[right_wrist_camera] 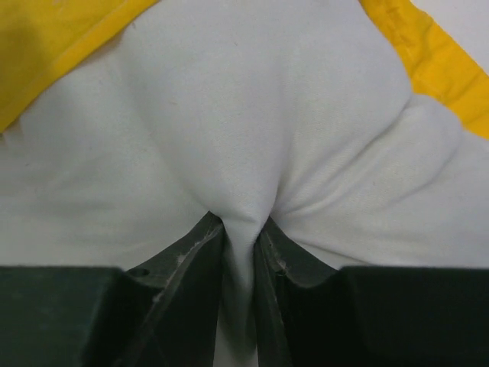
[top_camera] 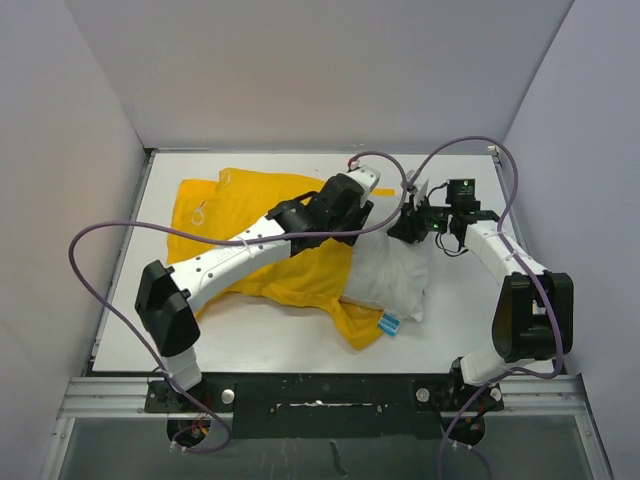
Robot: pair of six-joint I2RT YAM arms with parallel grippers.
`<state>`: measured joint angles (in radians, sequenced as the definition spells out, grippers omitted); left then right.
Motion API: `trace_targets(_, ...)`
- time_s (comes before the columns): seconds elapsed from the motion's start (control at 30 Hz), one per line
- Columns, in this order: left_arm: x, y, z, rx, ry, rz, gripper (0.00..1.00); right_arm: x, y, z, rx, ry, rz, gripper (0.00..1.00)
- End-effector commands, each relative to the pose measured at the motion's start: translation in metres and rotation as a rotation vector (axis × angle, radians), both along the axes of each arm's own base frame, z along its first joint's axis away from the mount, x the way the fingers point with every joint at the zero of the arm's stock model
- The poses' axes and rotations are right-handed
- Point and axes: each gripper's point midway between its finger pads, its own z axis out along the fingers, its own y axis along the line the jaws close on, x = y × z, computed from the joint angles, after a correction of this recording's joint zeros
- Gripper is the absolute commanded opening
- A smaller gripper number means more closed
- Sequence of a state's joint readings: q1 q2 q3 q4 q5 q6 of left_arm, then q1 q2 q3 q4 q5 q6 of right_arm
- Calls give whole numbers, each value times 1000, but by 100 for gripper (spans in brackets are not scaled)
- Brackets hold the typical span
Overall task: Put the pillow into the pillowcase
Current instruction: Stuff the pillow into the pillowcase.
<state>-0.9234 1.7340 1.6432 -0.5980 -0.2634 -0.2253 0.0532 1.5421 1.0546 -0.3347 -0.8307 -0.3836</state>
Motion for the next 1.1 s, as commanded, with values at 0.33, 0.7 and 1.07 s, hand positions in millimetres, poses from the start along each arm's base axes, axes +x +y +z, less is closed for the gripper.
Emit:
trace_targets(0.33, 53, -8, -20, 233, -123, 151, 41, -2, 7, 22, 42, -58, 36, 15)
trace_targets(0.7, 45, -19, -34, 250, -69, 127, 47, -2, 7, 17, 39, -44, 34, 15)
trace_targets(1.07, 47, -23, -47, 288, -96, 159, 54, -2, 7, 15, 45, -37, 32, 15)
